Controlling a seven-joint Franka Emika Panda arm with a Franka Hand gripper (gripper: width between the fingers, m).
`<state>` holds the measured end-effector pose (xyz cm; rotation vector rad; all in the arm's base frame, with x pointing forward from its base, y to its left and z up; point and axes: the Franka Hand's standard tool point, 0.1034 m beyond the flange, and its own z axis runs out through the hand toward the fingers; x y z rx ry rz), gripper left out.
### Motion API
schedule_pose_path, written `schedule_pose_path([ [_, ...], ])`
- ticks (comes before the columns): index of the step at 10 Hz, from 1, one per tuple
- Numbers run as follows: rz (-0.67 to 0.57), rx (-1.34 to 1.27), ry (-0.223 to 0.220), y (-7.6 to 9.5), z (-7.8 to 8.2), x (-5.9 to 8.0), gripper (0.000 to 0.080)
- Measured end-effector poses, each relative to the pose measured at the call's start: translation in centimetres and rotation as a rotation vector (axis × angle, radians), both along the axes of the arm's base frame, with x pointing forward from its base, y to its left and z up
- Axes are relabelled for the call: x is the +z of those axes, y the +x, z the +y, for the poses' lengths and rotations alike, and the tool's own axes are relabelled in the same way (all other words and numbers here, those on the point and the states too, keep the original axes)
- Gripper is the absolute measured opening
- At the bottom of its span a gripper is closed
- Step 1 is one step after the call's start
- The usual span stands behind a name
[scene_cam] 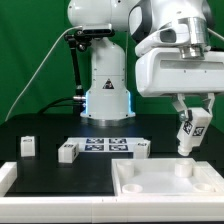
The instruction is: Assemble one leg
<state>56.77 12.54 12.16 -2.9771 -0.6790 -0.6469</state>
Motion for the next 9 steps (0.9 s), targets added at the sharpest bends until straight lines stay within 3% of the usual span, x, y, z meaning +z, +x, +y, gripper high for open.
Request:
schedule_pose_path([
  [2, -0.023, 0.027, -0.01, 3.5, -0.1, -0.4, 0.0292],
  [3, -0.016, 0.027, -0.015, 4.3, -0.4, -0.4, 0.0292],
  [7, -0.071, 0.035, -0.002, 4.2, -0.3, -0.5, 0.0292],
  [8, -0.196, 0.023, 0.036, 4.1, -0.6, -0.2, 0.0292],
  [9, -0.177, 0.008, 0.041, 3.3, -0.8, -1.3, 0.0292],
])
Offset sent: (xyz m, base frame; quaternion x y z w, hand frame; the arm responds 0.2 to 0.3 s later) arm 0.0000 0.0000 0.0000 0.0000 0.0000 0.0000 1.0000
